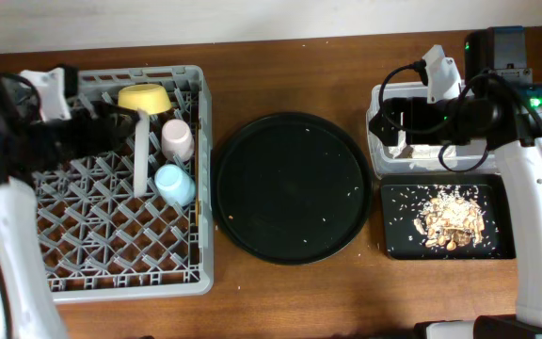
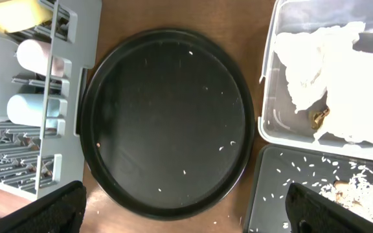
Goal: Sort waste into correct bins and load items into the dishwasher rack
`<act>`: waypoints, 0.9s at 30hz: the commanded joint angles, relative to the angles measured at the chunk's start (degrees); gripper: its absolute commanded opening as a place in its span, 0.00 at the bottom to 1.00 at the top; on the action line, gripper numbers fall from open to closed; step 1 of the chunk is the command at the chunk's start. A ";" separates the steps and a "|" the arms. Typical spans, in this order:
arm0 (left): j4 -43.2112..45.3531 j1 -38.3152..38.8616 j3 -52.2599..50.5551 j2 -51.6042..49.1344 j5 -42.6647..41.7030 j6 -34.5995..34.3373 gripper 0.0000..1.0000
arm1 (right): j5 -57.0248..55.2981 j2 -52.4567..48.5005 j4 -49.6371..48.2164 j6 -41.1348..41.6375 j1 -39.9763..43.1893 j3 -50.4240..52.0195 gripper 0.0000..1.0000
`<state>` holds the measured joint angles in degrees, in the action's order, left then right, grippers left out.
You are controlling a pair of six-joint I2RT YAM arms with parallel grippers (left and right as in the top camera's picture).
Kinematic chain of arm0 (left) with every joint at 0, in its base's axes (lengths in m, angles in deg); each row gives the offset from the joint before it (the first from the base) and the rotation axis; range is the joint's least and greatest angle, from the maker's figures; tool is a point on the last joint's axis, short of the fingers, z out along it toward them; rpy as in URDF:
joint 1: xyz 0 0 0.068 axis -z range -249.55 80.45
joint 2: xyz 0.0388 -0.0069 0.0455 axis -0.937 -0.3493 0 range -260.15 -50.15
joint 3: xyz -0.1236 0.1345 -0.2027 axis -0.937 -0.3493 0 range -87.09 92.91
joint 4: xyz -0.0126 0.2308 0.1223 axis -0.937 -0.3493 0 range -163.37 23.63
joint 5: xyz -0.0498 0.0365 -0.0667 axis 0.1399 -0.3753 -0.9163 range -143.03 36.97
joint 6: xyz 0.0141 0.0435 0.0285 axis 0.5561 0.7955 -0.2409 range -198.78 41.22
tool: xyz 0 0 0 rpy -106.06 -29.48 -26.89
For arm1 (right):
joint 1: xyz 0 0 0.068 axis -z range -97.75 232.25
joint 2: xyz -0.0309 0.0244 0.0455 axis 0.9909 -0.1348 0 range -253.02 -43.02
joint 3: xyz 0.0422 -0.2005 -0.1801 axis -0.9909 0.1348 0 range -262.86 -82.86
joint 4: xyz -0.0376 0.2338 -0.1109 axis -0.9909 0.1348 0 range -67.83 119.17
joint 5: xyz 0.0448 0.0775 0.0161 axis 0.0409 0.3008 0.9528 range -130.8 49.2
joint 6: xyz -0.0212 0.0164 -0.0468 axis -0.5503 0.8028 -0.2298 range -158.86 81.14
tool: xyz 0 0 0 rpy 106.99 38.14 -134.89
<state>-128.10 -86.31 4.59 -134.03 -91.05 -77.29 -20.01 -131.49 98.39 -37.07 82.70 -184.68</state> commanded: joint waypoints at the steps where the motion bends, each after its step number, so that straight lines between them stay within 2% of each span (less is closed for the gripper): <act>1: -1.51 9.11 0.42 7.78 20.13 -4.57 0.99 | -0.31 -0.04 0.04 0.44 0.33 0.04 0.99; 4: -1.44 15.41 0.42 10.21 26.95 -4.92 0.99 | -0.33 -0.04 0.02 0.44 0.33 0.04 0.99; 11: -3.96 16.22 0.42 10.08 26.93 -4.92 0.99 | -0.35 -0.09 0.04 0.44 -0.11 0.04 0.99; 14: -3.93 16.22 0.42 10.08 26.93 -4.92 0.99 | -0.52 2.99 0.00 0.44 -1.18 0.04 0.99; 18: -3.93 16.22 0.42 10.08 26.93 -4.92 0.99 | -0.57 20.35 0.02 0.35 -2.78 0.04 0.99; 23: -3.93 16.22 0.42 10.08 26.93 -4.92 0.99 | -15.91 40.46 -1.86 -1.77 -3.10 0.72 0.99; 25: -3.93 16.22 0.42 10.08 26.93 -4.92 0.99 | -20.57 48.17 -6.43 -1.79 -5.09 5.57 0.99; 27: -3.93 16.22 0.42 10.08 26.93 -4.92 0.99 | -21.94 58.16 -17.75 -3.91 -6.40 17.94 0.99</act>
<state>-132.21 -70.26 4.59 -123.97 -64.58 -81.64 -36.81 -79.80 86.42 -39.02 77.59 -176.88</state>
